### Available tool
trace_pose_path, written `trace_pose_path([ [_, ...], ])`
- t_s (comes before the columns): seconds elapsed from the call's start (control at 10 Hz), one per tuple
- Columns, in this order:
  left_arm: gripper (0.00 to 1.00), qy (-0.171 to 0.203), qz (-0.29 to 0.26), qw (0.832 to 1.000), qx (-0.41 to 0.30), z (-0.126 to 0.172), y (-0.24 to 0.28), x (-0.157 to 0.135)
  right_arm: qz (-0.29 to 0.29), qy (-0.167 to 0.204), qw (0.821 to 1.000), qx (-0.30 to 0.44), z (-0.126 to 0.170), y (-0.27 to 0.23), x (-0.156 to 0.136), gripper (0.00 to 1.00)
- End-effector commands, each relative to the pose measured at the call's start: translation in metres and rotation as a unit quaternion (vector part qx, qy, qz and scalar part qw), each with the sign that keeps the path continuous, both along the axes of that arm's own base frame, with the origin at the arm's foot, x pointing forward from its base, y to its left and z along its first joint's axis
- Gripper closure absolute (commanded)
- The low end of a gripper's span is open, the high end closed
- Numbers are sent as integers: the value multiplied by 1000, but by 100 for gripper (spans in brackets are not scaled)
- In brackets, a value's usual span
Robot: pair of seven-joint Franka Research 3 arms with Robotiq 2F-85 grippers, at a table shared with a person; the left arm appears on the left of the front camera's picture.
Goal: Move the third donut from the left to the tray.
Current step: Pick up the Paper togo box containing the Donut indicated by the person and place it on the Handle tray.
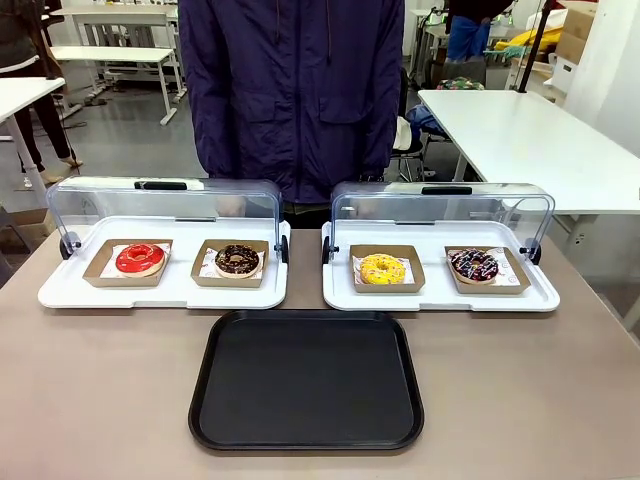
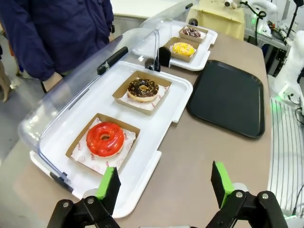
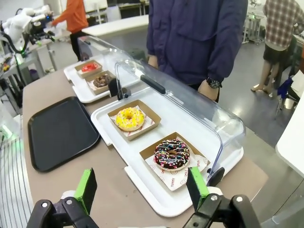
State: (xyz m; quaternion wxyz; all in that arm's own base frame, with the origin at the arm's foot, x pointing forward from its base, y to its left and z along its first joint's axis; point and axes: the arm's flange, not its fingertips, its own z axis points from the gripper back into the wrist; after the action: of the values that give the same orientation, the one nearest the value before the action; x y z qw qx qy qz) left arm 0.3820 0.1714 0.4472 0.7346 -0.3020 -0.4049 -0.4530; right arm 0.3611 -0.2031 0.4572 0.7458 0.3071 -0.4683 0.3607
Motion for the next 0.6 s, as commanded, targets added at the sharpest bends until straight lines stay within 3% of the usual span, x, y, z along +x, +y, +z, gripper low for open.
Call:
trace_pose_path([
  [0.0, 0, -1, -5, 1000, 3, 2, 0, 1, 0, -14, 1000, 11, 1, 0, 2, 0],
  [0.5, 0, -1, -5, 1000, 3, 2, 0, 1, 0, -14, 1000, 11, 1, 0, 2, 0],
])
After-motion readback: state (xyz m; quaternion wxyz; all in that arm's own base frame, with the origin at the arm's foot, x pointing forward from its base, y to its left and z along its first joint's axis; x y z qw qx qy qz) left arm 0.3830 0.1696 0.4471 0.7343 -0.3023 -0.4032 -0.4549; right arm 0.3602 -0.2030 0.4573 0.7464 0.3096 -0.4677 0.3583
